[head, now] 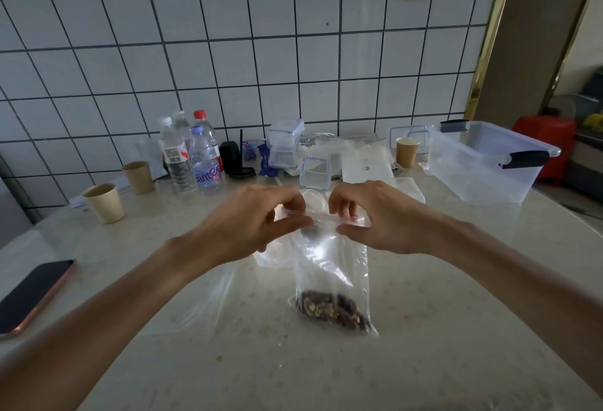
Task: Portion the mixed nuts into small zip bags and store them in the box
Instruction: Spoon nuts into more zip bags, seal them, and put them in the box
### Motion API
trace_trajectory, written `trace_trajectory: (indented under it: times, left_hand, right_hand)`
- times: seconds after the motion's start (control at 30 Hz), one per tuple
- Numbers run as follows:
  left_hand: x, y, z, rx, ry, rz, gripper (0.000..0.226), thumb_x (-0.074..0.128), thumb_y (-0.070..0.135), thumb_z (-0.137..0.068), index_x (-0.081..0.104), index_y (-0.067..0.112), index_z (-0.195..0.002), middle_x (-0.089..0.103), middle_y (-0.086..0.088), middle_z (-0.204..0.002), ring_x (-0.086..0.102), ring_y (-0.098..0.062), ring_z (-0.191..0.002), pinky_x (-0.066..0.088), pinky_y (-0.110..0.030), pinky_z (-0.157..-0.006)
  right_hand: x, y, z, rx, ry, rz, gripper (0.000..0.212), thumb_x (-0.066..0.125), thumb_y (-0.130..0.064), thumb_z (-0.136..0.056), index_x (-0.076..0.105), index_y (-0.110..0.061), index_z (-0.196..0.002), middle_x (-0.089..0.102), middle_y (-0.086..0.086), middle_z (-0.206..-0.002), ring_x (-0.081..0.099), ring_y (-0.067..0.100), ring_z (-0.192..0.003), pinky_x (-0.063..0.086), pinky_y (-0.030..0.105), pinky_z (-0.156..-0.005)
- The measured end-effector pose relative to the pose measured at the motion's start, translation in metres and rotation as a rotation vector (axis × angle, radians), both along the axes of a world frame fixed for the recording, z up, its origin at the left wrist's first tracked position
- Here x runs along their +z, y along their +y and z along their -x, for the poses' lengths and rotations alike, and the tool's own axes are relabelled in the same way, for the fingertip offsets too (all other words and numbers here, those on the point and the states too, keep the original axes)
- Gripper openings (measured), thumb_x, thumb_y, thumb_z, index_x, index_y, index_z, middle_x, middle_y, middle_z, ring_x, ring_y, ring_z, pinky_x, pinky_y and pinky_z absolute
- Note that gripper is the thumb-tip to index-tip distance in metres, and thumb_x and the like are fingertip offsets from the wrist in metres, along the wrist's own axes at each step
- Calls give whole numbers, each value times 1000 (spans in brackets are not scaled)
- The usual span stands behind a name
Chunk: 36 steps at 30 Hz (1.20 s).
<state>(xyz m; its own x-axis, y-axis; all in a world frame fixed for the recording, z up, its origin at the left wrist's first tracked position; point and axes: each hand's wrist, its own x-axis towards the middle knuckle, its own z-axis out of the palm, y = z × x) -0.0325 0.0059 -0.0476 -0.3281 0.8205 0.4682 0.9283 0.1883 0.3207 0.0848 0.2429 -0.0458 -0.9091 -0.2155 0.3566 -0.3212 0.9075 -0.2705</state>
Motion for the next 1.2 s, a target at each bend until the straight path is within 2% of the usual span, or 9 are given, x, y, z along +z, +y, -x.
trace_trajectory:
  times: [0.13, 0.2, 0.33, 0.47, 0.63, 0.8, 0.87, 1.0, 1.2]
  left_hand:
    - [-5, 2, -1, -44, -162, -128, 19, 62, 53, -99, 67, 36, -91, 71, 19, -88, 69, -12, -48, 56, -26, -54]
    - [-6, 2, 0, -46, -190, -137, 24, 59, 54, -100, 68, 35, -89, 71, 15, -83, 69, -13, -48, 55, -22, -55]
    - [-2, -1, 4, -7, -150, -73, 46, 45, 72, -99, 65, 33, -84, 69, 18, -76, 68, -11, -49, 49, -10, -55]
    - [3, -3, 12, 61, -55, 122, 62, 41, 90, -85, 64, 32, -81, 68, 25, -76, 68, -4, -55, 59, -30, -60]
    - [8, -5, 13, 68, 124, 199, 72, 32, 97, -77, 67, 37, -93, 59, 29, -76, 62, 10, -83, 55, -23, -62]
    - [12, 1, 3, -34, 251, 137, 71, 26, 84, -92, 71, 29, -90, 56, 22, -81, 61, 1, -74, 49, -14, -60]
    - [14, 1, -1, -27, 163, 79, 62, 29, 83, -92, 68, 34, -92, 57, 23, -77, 63, 3, -78, 48, -10, -61]
    - [15, 6, -10, -20, -71, 44, 36, 45, 74, -89, 65, 46, -98, 66, 34, -89, 68, -4, -54, 51, -12, -52]
    - [14, 9, -8, -40, -6, 38, 55, 43, 84, -87, 68, 35, -81, 66, 11, -68, 66, -13, -57, 49, -15, -52]
  right_hand:
    - [-7, 3, -1, 8, 174, 113, 6, 70, -13, -96, 67, -16, -100, 66, -10, -92, 64, 11, -84, 43, 12, -67]
    - [-7, 2, -1, 17, 192, 207, 2, 71, -12, -97, 72, -13, -96, 66, -10, -90, 64, 9, -84, 47, 13, -73]
    - [4, 6, -4, 65, -126, 559, 14, 66, -13, -100, 79, -15, -96, 76, 2, -92, 71, 12, -93, 54, 23, -90]
    - [12, 7, -12, 244, -348, 755, 27, 52, -15, -103, 71, -9, -85, 71, 17, -85, 65, 20, -84, 54, 29, -92]
    - [17, -1, -7, 149, -280, 313, 39, 71, -35, -96, 64, -9, -69, 67, 7, -71, 59, 12, -67, 46, 13, -74]
    - [22, -8, -6, 42, -50, -258, 31, 79, -46, -86, 62, -24, -72, 54, -14, -77, 52, 1, -72, 44, 23, -76]
    - [21, -9, -7, 10, 15, -198, 20, 76, -38, -90, 60, -30, -82, 56, -18, -81, 54, 0, -79, 45, 25, -77]
    - [17, -14, -6, 69, 25, 101, 21, 80, -23, -90, 66, -24, -104, 69, -16, -94, 66, 5, -89, 49, 15, -73]
    - [28, -13, -6, 107, -35, 194, 9, 74, -19, -95, 77, -25, -101, 74, -19, -92, 69, -5, -93, 48, 8, -82]
